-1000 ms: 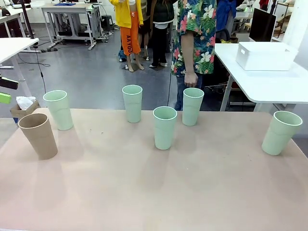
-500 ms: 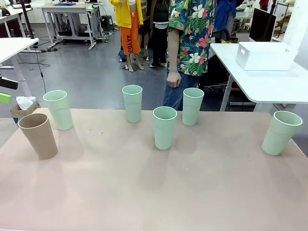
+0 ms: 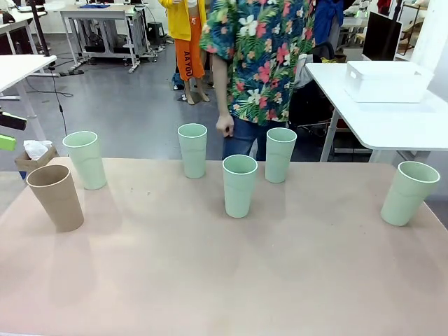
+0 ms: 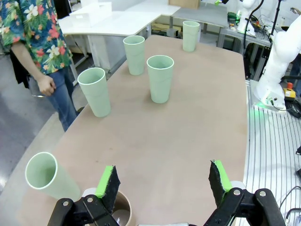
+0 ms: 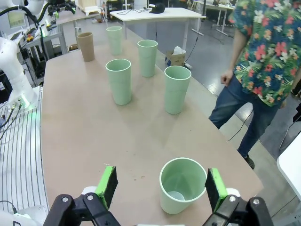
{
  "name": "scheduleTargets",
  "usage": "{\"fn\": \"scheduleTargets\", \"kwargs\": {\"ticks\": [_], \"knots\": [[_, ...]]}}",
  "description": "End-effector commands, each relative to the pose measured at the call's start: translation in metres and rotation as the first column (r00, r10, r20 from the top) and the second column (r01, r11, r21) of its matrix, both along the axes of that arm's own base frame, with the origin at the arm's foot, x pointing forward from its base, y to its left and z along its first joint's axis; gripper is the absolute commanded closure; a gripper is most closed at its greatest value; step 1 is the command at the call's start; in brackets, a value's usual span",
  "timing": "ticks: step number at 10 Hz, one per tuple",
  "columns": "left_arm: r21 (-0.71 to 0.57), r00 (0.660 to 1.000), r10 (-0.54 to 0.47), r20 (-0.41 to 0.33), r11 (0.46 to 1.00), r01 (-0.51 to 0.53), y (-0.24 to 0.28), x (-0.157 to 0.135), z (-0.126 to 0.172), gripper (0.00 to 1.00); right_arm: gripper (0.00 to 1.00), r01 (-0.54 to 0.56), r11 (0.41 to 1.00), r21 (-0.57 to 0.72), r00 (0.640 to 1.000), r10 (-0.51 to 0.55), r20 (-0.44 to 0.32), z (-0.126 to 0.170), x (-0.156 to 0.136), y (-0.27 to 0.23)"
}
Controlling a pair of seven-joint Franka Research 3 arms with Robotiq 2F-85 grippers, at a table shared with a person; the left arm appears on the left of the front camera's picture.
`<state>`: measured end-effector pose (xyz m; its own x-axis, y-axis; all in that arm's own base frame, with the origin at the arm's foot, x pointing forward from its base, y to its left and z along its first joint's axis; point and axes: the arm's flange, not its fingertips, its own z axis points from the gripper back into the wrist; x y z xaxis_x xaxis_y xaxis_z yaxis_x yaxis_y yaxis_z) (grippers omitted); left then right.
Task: Stack the cups and store them in the basket.
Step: Pick up two Reusable plastic cups , one in each hand.
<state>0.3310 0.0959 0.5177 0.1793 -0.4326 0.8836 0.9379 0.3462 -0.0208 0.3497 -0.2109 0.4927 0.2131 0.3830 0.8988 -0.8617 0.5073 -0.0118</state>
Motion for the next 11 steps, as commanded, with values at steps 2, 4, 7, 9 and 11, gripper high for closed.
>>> {"fn": "scheduleTargets", "kwargs": {"ticks": [2, 4, 7, 9, 11], "knots": [[-0.006, 1.0, -0.01, 0.012, 1.0, 0.01, 0.0003, 0.0006, 0.0016, 0.0, 0.0, -0.008, 1.0, 0.011, 1.0, 0.008, 0.026, 0.0009, 0.0023, -0.0004], [-0.006, 1.0, -0.01, 0.012, 1.0, 0.01, 0.0003, 0.0006, 0.0016, 0.0, 0.0, -0.008, 1.0, 0.011, 1.0, 0.008, 0.026, 0.0009, 0.0023, -0.0004], [-0.006, 1.0, -0.01, 0.012, 1.0, 0.01, 0.0003, 0.0006, 0.0016, 0.0, 0.0, -0.008, 1.0, 0.011, 1.0, 0.008, 0.026, 0.0009, 0.0023, -0.0004], [-0.006, 1.0, -0.01, 0.012, 1.0, 0.01, 0.0003, 0.0006, 0.0016, 0.0, 0.0, -0.008, 1.0, 0.011, 1.0, 0.008, 0.026, 0.0009, 0.0023, -0.0004], [-0.006, 1.0, -0.01, 0.012, 1.0, 0.01, 0.0003, 0.0006, 0.0016, 0.0, 0.0, -0.008, 1.0, 0.011, 1.0, 0.008, 0.026, 0.0009, 0.0023, -0.0004]]}}
